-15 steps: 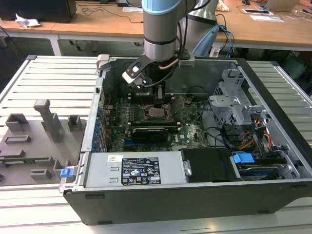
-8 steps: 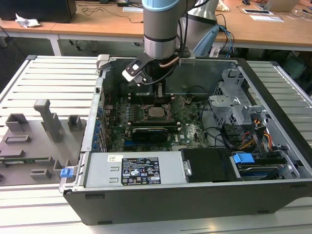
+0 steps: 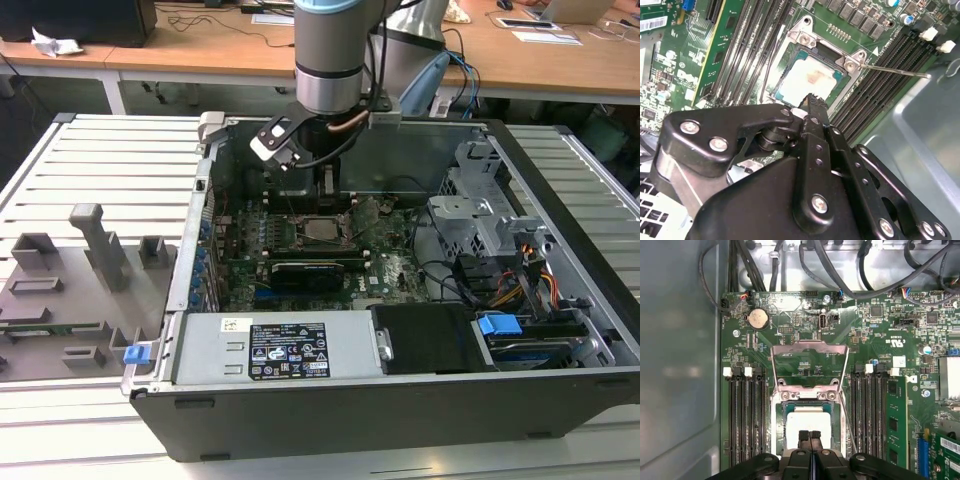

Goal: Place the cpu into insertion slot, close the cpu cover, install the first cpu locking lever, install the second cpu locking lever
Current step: 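Close the cpu cover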

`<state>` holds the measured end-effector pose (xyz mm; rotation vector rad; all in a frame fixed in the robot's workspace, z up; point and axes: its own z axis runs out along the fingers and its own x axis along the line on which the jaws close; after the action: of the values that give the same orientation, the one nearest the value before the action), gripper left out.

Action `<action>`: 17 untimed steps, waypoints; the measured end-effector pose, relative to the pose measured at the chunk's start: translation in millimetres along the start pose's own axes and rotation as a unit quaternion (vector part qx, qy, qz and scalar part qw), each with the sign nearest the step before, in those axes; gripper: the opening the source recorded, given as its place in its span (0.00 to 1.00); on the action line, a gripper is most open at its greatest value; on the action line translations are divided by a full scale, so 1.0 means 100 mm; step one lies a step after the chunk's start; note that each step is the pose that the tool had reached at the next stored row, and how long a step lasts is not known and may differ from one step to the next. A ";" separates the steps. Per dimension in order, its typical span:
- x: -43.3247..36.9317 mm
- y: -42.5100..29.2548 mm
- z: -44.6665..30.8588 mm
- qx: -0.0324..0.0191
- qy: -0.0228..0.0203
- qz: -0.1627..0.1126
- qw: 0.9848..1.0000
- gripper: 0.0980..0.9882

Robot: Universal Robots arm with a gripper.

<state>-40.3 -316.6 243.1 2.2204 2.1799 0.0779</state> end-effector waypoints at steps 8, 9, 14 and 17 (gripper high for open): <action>0.001 0.002 -0.077 0.000 0.000 0.000 1.000 0.01; -0.004 0.001 -0.079 0.000 0.000 0.000 1.000 0.01; -0.044 -0.001 -0.086 0.000 0.000 0.000 1.000 0.01; -0.044 0.002 -0.132 0.000 0.000 0.000 1.000 0.01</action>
<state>-40.9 -321.1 256.2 2.2209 2.1794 0.0777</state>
